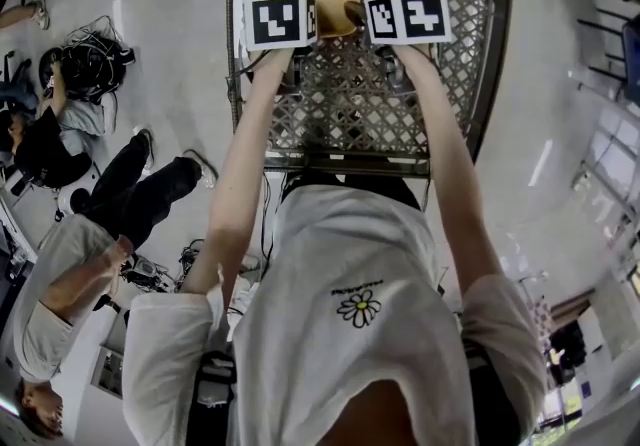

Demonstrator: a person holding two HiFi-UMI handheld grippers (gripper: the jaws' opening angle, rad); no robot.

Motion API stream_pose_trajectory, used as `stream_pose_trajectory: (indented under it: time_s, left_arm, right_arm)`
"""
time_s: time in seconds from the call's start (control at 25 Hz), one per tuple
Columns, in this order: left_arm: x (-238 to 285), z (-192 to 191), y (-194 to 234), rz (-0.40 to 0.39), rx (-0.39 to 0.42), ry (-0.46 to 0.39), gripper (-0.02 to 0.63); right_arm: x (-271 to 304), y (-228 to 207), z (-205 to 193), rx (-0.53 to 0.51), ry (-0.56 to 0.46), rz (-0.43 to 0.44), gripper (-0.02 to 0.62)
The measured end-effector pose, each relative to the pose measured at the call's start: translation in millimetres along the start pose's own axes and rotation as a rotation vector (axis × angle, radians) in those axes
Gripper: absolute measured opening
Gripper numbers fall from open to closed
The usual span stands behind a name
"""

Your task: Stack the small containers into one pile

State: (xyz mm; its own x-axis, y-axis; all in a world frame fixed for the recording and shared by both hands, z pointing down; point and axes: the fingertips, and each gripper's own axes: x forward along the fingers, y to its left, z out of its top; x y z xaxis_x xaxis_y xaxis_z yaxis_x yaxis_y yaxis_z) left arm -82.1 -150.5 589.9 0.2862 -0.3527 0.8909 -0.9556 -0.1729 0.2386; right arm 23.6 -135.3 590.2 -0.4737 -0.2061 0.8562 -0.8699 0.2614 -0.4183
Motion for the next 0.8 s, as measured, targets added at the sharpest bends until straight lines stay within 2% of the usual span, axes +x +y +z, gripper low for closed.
stream_pose_trajectory:
  time_s: [0.04, 0.16, 0.28, 0.56, 0.68, 0.8]
  left_arm:
    - [-3.9, 2.6, -0.7, 0.002, -0.003, -0.015, 0.147]
    - [-20.6, 17.6, -4.1, 0.015, 0.031, -0.074, 0.149]
    - [-50.4, 49.1, -15.0, 0.013, 0.059, -0.179, 0.149]
    - [-183.2, 126.7, -65.3, -0.048, 0.136, -0.525, 0.147]
    - [-246.0, 140.1, -90.1, -0.08, 0.179, -0.681, 0.141]
    - [-305.4, 143.8, -111.2, -0.074, 0.216, -0.838, 0.116]
  right_arm:
    - [-5.2, 0.9, 1.7, -0.006, -0.017, -0.005, 0.19]
    - [-27.3, 3.4, 16.4, -0.045, -0.093, -0.034, 0.189]
    - [-65.8, 12.0, 47.3, -0.083, -0.222, -0.045, 0.187]
    - [-207.5, 65.0, 106.0, -0.163, -0.612, -0.081, 0.109]
    - [-264.4, 89.0, 105.5, -0.181, -0.766, -0.083, 0.091]
    - [-317.2, 105.8, 97.8, -0.199, -0.908, -0.089, 0.074]
